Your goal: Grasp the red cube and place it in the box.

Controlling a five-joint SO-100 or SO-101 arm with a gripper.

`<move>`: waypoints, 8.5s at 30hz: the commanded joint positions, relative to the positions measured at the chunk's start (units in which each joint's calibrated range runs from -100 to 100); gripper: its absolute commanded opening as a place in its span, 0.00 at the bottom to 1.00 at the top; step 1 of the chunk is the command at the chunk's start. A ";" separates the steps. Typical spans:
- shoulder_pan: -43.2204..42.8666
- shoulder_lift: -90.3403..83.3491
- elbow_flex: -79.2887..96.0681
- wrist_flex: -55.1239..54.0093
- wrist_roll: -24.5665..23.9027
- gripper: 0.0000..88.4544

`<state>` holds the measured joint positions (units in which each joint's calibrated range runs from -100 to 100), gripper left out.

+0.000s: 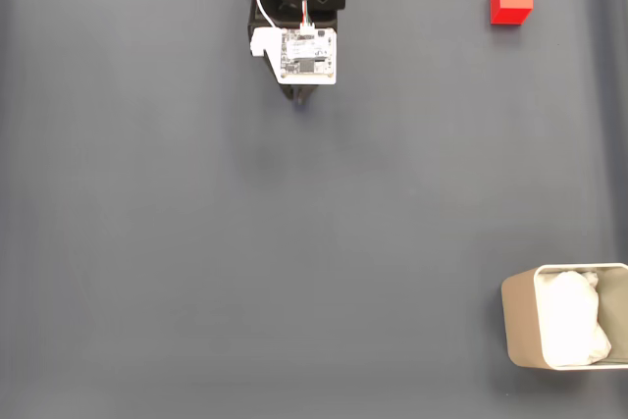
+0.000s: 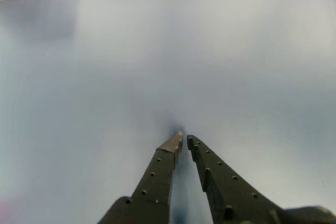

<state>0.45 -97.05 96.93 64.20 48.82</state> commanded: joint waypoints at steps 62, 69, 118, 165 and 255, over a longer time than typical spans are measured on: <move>-33.68 52.25 -62.53 -8.87 2.93 0.01; -40.15 50.77 -60.43 -8.79 3.32 0.01; -65.22 44.53 -45.01 -10.68 4.79 0.17; -63.30 54.85 -27.13 -36.66 6.94 0.38; -66.43 63.43 -28.59 -47.15 5.18 0.04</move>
<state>-66.32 -31.13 72.06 16.07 54.43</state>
